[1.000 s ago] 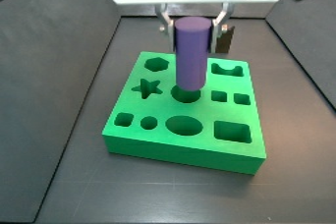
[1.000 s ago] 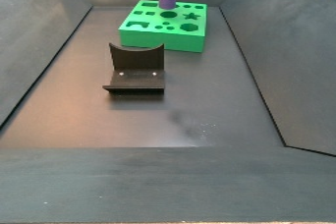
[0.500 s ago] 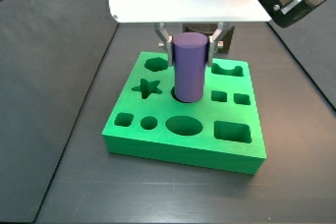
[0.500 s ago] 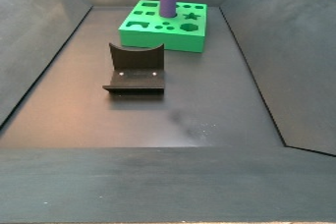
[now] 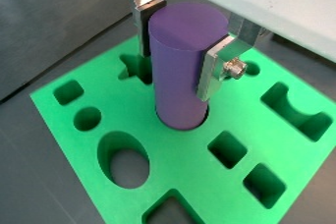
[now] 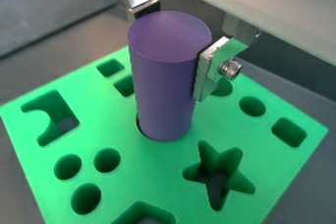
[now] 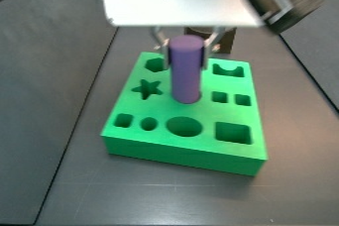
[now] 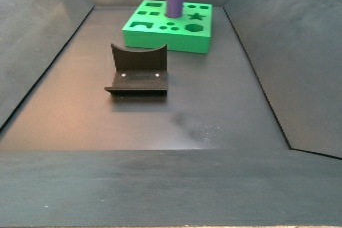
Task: Pick up the round object. Move up. Place the round object on the fixture. Regrasp the round object. Move to above the board. Insert the round object.
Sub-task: Insert the round object.
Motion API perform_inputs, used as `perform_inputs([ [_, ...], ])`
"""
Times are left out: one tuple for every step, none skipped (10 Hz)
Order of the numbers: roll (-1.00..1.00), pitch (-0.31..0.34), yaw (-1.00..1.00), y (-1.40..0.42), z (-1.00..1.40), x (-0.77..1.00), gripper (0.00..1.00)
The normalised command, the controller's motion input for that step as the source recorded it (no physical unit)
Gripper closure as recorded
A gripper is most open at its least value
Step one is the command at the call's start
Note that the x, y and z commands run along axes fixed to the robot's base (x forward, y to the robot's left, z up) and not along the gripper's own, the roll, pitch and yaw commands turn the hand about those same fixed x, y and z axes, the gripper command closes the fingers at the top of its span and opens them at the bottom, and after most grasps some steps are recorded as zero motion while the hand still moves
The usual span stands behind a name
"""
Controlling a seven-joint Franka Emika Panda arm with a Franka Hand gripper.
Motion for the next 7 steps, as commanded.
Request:
perform_inputs([
  [0.11,-0.123,0.0,0.0,-0.53,-0.46,1.0],
  [0.2,-0.067,0.02,0.0,-0.67,-0.19,1.0],
  [0.29,-0.007,0.15,-0.07,-0.78,0.0,1.0],
  [0.28,-0.004,0.19,-0.09,-0.79,0.0,1.0],
  [0.25,-0.009,0.22,-0.07,-0.82,0.0,1.0],
  [0.32,-0.036,0.18,-0.1,-0.68,0.0,1.0],
  [0.0,0.0,0.0,0.0,0.0,0.0,1.0],
])
